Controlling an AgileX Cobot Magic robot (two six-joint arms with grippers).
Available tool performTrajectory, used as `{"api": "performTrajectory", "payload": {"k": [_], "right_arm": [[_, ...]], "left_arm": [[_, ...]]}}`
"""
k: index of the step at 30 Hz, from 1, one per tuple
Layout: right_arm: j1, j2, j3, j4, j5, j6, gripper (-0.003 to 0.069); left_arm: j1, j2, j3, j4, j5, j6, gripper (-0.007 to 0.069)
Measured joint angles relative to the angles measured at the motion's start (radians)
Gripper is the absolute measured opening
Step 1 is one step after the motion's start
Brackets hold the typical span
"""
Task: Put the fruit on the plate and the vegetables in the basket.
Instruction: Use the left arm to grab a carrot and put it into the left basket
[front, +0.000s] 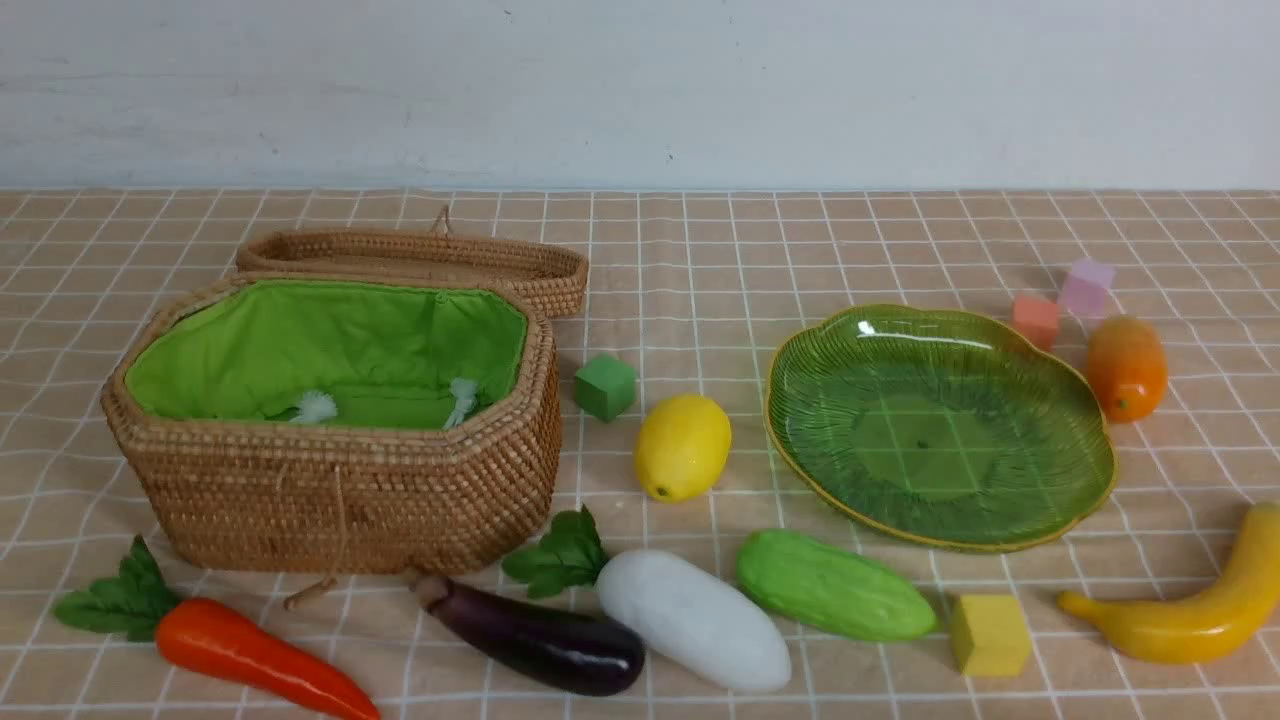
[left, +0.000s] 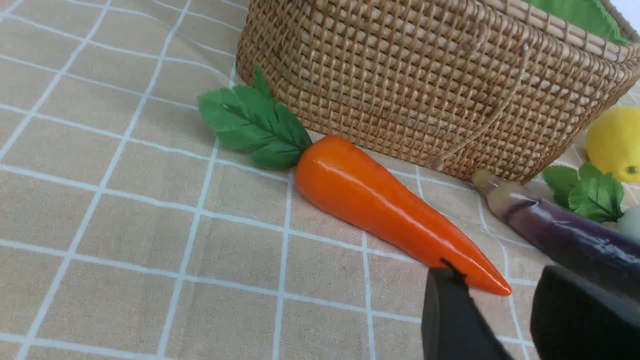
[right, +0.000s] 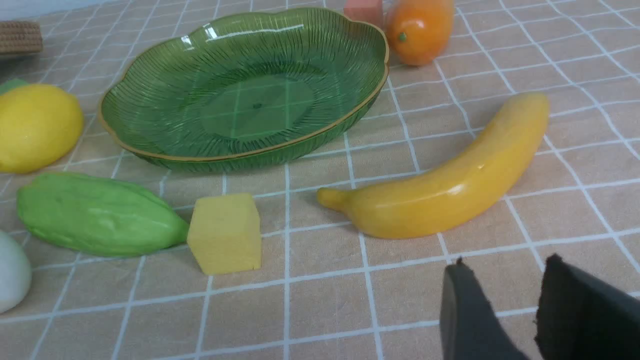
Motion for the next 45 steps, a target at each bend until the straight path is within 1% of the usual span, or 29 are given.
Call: {"api": "performTrajectory", "payload": {"k": [15, 18, 19, 20, 21, 24, 25, 27, 28, 30, 33, 34, 35, 36, 39, 41, 43, 45], "right_arm": [[0.0, 0.0, 0.0, 0.0, 0.0, 0.0, 0.0238], [0.0, 0.0, 0.0, 0.0, 0.0, 0.0, 0.0238], [0.0, 0.0, 0.0, 0.0, 0.0, 0.0, 0.0238], [0.0, 0.0, 0.0, 0.0, 0.0, 0.0, 0.0238], [0.0, 0.0, 0.0, 0.0, 0.0, 0.0, 0.0238], [0.0, 0.0, 0.0, 0.0, 0.0, 0.0, 0.0238], [0.0, 0.0, 0.0, 0.0, 0.0, 0.0, 0.0238], [0.0, 0.0, 0.0, 0.0, 0.0, 0.0, 0.0238], [0.0, 0.0, 0.0, 0.0, 0.0, 0.0, 0.0238], [0.0, 0.0, 0.0, 0.0, 0.0, 0.0, 0.0238], [0.0, 0.0, 0.0, 0.0, 0.0, 0.0, 0.0238], [0.0, 0.0, 0.0, 0.0, 0.0, 0.0, 0.0238], [0.0, 0.0, 0.0, 0.0, 0.0, 0.0, 0.0238], [0.0, 0.0, 0.0, 0.0, 0.0, 0.0, 0.0238], [0.0, 0.0, 0.0, -0.007, -0.007, 0.0, 0.0238], [0.0, 0.0, 0.003, 0.013, -0.032, 0.029, 0.0238], [0.0, 0.0, 0.008, 0.083, -0.073, 0.091, 0.0238], [0.0, 0.0, 0.009, 0.188, -0.145, 0.176, 0.0238]], "left_arm": [[0.0, 0.0, 0.0, 0.002, -0.001, 0.0, 0.0239], [0.0, 0.0, 0.0, 0.022, -0.044, -0.006, 0.0239], [0.0, 0.0, 0.0, 0.02, -0.066, -0.017, 0.0239], [0.0, 0.0, 0.0, -0.007, -0.13, -0.054, 0.0239], [0.0, 0.0, 0.0, -0.018, -0.144, -0.068, 0.0239], [0.0, 0.0, 0.0, -0.129, -0.264, -0.213, 0.0239], [0.0, 0.0, 0.0, -0.134, -0.271, -0.219, 0.0239], [0.0, 0.0, 0.0, -0.167, -0.362, -0.279, 0.0239], [0.0, 0.0, 0.0, -0.171, -0.389, -0.289, 0.0237], [0.0, 0.0, -0.001, -0.176, -0.43, -0.307, 0.0218], [0.0, 0.023, -0.056, -0.175, -0.374, -0.313, 0.0113], [0.0, 0.048, -0.092, -0.167, -0.337, -0.308, 0.0064], [0.0, 0.059, -0.1, -0.163, -0.329, -0.304, 0.0043], [0.0, 0.12, -0.184, -0.138, -0.252, -0.274, -0.0013], [0.0, 0.222, -0.295, -0.117, -0.113, -0.188, -0.0013], [0.0, 0.305, -0.377, -0.121, -0.017, -0.12, -0.0013], [0.0, 0.372, -0.439, -0.139, 0.104, -0.028, -0.0013], [0.0, 0.473, -0.519, -0.185, 0.262, 0.119, -0.0013]]}}
